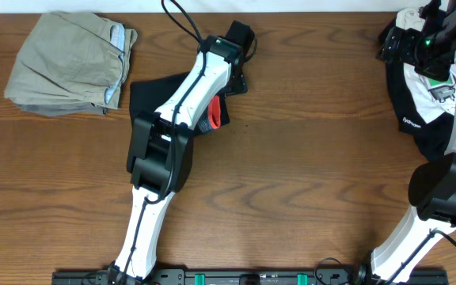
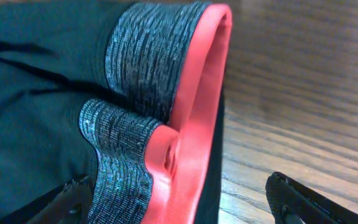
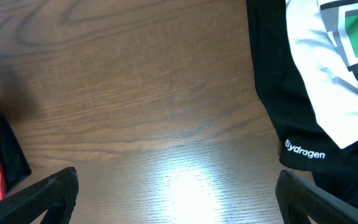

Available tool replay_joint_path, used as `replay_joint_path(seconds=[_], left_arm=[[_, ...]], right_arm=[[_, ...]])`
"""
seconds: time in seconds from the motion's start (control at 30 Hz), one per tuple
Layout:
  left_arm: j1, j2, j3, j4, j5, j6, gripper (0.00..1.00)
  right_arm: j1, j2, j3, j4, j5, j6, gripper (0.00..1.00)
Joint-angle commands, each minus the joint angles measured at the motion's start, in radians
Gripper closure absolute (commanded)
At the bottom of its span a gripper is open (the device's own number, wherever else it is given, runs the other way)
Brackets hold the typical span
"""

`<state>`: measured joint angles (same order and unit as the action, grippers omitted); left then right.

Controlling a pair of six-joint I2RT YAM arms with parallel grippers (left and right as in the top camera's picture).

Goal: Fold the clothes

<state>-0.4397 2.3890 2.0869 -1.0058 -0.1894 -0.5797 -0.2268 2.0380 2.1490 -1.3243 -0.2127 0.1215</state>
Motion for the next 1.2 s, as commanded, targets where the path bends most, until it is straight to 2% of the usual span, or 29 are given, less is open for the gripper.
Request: replay_joint_path(seconds=[0.0, 0.27, 0.43, 0.6, 0.77, 0.9, 0.97, 1.03, 1.13, 1.17], left_arm=[[-0.002, 0.025, -0.018, -0.001, -0.022, -0.001, 0.1], [-0.005, 0.076, -0.021, -0.005, -0.022, 0.003, 0.1], [-0.005, 0.079, -0.023, -0.013, -0.051, 0.048, 0.12], [-0.004, 0.08, -0.023, -0.048, -0.142, 0.063, 0.18], [-0.004, 0.08, -0.039, -0.043, -0.146, 0.09, 0.28], [-0.004, 0.08, -0.066, -0.019, -0.145, 0.09, 0.41], [-0.004, 0.08, -0.068, -0.016, -0.145, 0.09, 0.56], [-0.004, 0.08, -0.068, -0.016, -0.145, 0.09, 0.75], [-0.004, 0.08, -0.068, -0.016, -0.145, 0.09, 0.94], [-0.004, 0.08, -0.068, -0.016, -0.145, 0.098, 0.94]], right_arm=[[0.011, 0.01, -0.006, -0.003, -0.001, -0.015, 0.01], [0.011, 0.01, -0.006, -0.004, -0.001, -0.027, 0.01], [0.011, 0.01, -0.006, -0.004, -0.001, -0.034, 0.01], [0.011, 0.01, -0.006, -0.004, -0.001, -0.034, 0.01], [0.011, 0.01, -0.006, -0.004, -0.001, -0.034, 0.01], [0.011, 0.01, -0.006, -0.004, -0.001, -0.034, 0.01], [0.011, 0.01, -0.006, -0.004, -0.001, -0.034, 0.01], [0.011, 0.01, -0.006, -0.004, -0.001, -0.034, 0.01], [0.011, 0.01, -0.006, -0.004, -0.001, -0.034, 0.01], [0.011, 0.01, -0.006, -0.004, -0.002, -0.042, 0.01]])
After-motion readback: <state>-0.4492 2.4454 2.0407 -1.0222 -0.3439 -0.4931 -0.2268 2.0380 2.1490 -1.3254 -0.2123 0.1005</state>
